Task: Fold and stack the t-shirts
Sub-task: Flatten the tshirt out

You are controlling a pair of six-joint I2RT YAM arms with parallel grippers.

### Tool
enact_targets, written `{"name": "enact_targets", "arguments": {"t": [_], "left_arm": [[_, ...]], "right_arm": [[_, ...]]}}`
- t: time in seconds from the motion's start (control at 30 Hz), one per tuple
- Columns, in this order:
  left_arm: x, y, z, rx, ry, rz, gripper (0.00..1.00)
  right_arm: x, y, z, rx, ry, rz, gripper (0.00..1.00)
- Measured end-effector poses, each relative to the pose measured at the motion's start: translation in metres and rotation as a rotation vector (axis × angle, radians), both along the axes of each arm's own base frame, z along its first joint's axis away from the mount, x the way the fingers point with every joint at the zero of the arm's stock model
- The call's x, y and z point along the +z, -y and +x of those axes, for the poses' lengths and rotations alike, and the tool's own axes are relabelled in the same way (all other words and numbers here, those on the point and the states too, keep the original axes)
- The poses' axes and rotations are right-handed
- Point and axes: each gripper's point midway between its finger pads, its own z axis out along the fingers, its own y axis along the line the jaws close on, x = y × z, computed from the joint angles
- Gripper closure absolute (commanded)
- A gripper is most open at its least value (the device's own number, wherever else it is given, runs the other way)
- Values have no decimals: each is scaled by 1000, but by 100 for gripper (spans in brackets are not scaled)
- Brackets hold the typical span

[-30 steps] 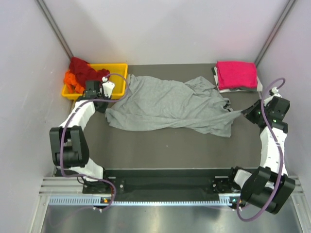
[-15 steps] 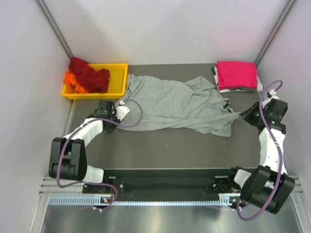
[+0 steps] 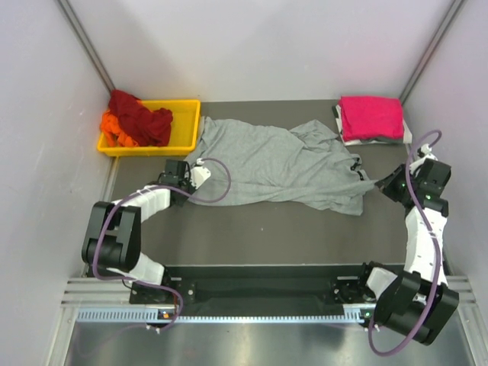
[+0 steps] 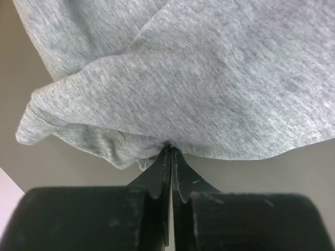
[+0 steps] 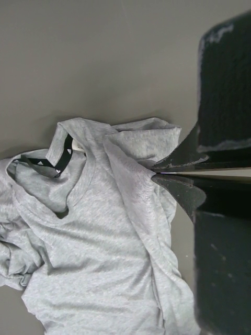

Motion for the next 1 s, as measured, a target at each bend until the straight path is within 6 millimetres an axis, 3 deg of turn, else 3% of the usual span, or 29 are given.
{"name": "enact_targets", "arguments": {"t": [0.17,0.27,0.37,0.5,0.57,0.67,0.8,0.9,1.0], "left_arm": [[7,-4,-8,30,-7,10,100],[33,-11,-23,65,-3,11,100],[70,-22,-25,114,22,-3,100],[97,-44,-39,188,13,28,100],[97,-53,-53,213,-28,66,100],[95,-68,-72,236,-92,144,100],[90,-83,-88,244,-135,241,100],[88,-90,-97,235,-172,289,100],[88,-90,-100,225,-188,296,100]], "right_arm": [[13,-10,-11,16,29,12,100],[30,-26,-25,36,73,43,100],[46,-48,-47,78,115,83,100],[41,-84,-81,166,49,145,100],[33,-106,-103,235,-18,192,100],[22,-115,-132,240,-116,213,98],[12,-113,-161,245,-204,147,87],[3,-117,-178,298,-280,113,56],[1,-112,-185,310,-358,61,40]]}}
